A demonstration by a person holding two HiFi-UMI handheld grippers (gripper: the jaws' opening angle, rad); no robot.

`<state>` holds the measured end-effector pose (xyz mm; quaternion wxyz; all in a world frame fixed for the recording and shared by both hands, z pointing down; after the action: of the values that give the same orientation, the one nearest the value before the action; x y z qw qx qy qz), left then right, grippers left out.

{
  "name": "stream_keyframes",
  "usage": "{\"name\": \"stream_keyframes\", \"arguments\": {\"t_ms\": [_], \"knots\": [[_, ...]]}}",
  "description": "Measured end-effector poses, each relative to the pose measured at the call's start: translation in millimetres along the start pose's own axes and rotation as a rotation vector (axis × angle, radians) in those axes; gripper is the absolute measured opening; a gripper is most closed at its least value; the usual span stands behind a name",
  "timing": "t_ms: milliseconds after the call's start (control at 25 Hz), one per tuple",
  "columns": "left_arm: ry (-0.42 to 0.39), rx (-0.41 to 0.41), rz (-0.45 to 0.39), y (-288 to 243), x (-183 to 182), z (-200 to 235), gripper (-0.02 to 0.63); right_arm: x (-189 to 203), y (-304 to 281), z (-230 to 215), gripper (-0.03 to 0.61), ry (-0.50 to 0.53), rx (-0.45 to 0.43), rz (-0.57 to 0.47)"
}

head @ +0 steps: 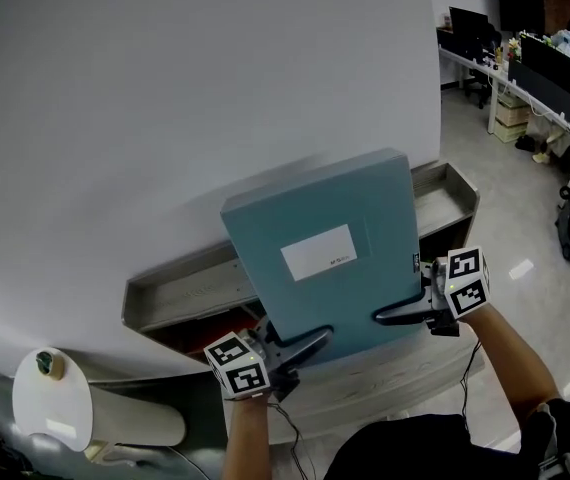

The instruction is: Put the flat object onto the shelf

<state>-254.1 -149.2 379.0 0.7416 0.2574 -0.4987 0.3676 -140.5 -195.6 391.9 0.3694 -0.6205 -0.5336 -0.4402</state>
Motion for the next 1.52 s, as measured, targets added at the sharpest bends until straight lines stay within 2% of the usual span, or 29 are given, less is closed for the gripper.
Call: {"name": "stream_keyframes", "arguments": {"t_ms": [120,440,560,640,800,1000,1280,1400,1520], "knots": [[-0.009,0.010,0.004,-51.5,-21.2,1.8,0.319,-29.2,41.0,-22.4,0.328,0.006,0.009,-0.002],[-0.052,0.041,-0.006,-61.0,-27.6,6.9,0.319,-37.1,46.5,-28.2,0.329,0.054,0.036,-0.004],[-0.055,0.045,0.001,-140.1,-67.4,10.4,0.319,-88.4,107.8,-64.7,0.328,0.054,0.040,-0.008],[-0.063,0.047,0.005,-172.3,-86.5,12.6,0.319,-112.5,131.5,-79.7,0.328,0.054,0.043,-0.018],[-0.097,0.056,0.011,-174.5,-85.2,17.3,0.319,-110.8,131.0,-83.9,0.328,0.075,0.053,-0.021],[-0.099,0.069,0.007,-177.9,-83.2,21.3,0.319,-110.1,132.8,-87.5,0.330,0.076,0.070,-0.018],[-0.196,0.084,-0.002,-180.2,-88.7,25.4,0.319,-115.3,131.8,-92.3,0.331,0.166,0.076,-0.053],[-0.202,0.094,-0.009,-182.1,-86.4,26.2,0.319,-114.8,134.1,-93.7,0.339,0.179,0.091,-0.055],[-0.193,0.081,-0.005,-185.7,-97.1,45.7,0.319,-124.1,127.4,-115.9,0.342,0.162,0.099,-0.055]]}}
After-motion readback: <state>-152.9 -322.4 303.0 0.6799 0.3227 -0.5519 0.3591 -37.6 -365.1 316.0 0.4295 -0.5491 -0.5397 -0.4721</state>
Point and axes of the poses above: the fingertips, and each gripper's own axes: y backward along the fingers, z to its left, x out of its underside, the point moved 2 cm from there along y, backward along the fingers, and after that the axes turned 4 degrees about -z, right-handed, at the moved point
